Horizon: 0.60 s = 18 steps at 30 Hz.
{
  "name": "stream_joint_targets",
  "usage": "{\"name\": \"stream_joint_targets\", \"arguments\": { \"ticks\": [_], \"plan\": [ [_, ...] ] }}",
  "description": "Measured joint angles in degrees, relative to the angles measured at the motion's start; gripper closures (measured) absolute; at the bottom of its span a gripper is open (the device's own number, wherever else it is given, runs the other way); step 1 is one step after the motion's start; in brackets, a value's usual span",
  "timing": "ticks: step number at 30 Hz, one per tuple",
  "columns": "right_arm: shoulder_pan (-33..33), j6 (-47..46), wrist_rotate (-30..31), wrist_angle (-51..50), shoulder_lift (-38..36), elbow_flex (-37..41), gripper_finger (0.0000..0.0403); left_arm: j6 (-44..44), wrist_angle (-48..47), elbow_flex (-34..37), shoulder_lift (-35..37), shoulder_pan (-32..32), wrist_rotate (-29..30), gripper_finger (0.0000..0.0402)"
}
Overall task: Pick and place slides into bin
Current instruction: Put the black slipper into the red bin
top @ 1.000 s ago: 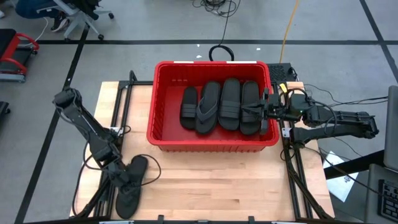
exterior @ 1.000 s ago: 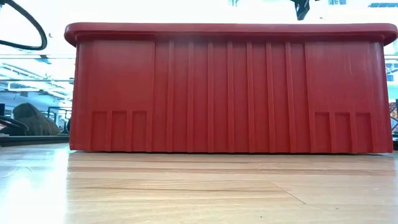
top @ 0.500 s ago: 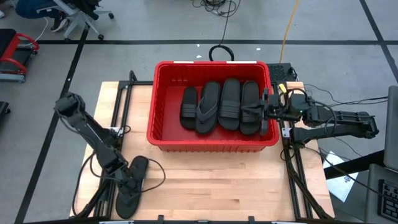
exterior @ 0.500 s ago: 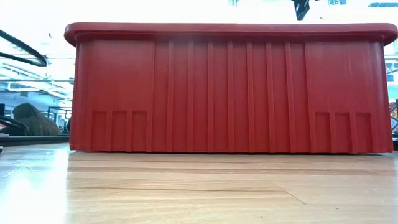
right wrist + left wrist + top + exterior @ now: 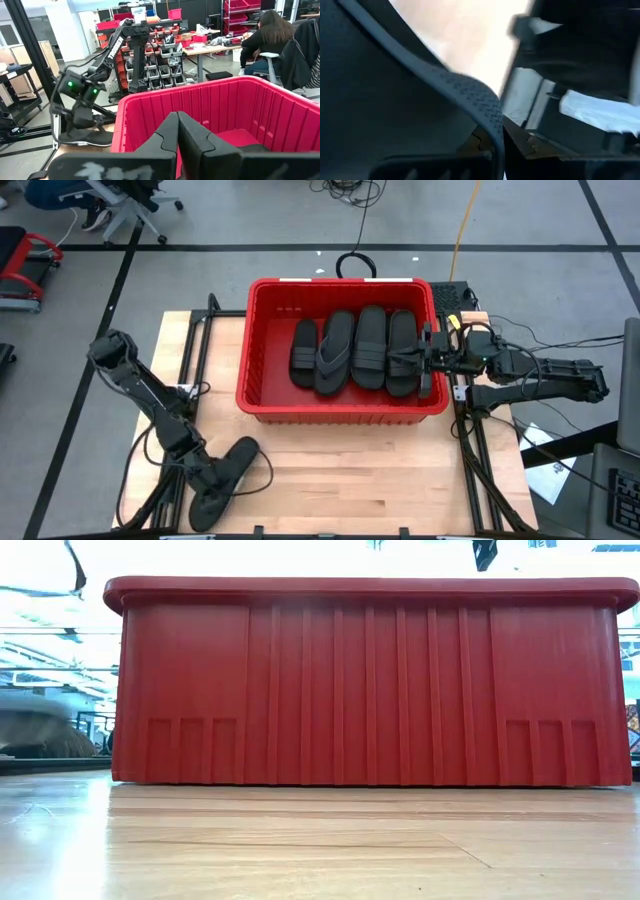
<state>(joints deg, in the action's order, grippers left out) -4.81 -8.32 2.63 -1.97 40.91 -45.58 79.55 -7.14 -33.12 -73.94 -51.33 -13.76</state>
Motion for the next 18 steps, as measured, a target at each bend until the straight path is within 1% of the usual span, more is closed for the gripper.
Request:
{"name": "stream_joint_targets", "arguments": {
  "ticks": [2, 3, 6, 7, 9, 10, 12, 15, 18],
  "plan": [
    [0.0, 0.0, 0.02, 0.0, -0.01, 0.0, 0.0403, -1.91, 2.19, -0.73, 1.36, -0.01, 1.48, 0.0397],
    [-0.01, 0.0, 0.02, 0.0, 0.0, 0.0, 0.0403, -4.2, 3.73, -1.36, 2.06, -0.12, 2.99, 0.0396],
    [-0.01, 0.0, 0.02, -0.01, -0.02, 0.0, 0.0403, -14.91, 8.86, -4.68, 4.95, -0.5, 7.23, 0.0399],
    [-0.01, 0.0, 0.02, -0.01, -0.01, 0.0, 0.0403, -18.09, 9.44, -6.11, 6.06, -0.27, 7.91, 0.0399],
    [-0.01, 0.0, 0.02, -0.01, -0.02, 0.0, 0.0403, -23.2, 7.47, -9.35, 8.03, 0.86, 8.77, 0.0397],
    [-0.01, 0.0, 0.02, -0.01, -0.02, 0.0, 0.0403, -24.82, 4.52, -11.24, 9.14, 1.7, 9.02, 0.0398],
    [-0.01, 0.0, 0.03, 0.0, -0.02, 0.0, 0.0403, -27.27, -4.44, -15.84, 11.08, 3.59, 9.08, 0.0399],
    [-0.01, 0.0, 0.04, 0.06, -0.02, 0.0, 0.0403, -32.23, -19.91, -24.21, 13.08, 8.28, 6.5, 0.0398],
    [-0.01, 0.0, 0.04, 0.12, -0.02, 0.0, 0.0403, -42.13, -32.93, -32.34, 13.76, 15.05, 6.31, 0.0399]
  ]
}}
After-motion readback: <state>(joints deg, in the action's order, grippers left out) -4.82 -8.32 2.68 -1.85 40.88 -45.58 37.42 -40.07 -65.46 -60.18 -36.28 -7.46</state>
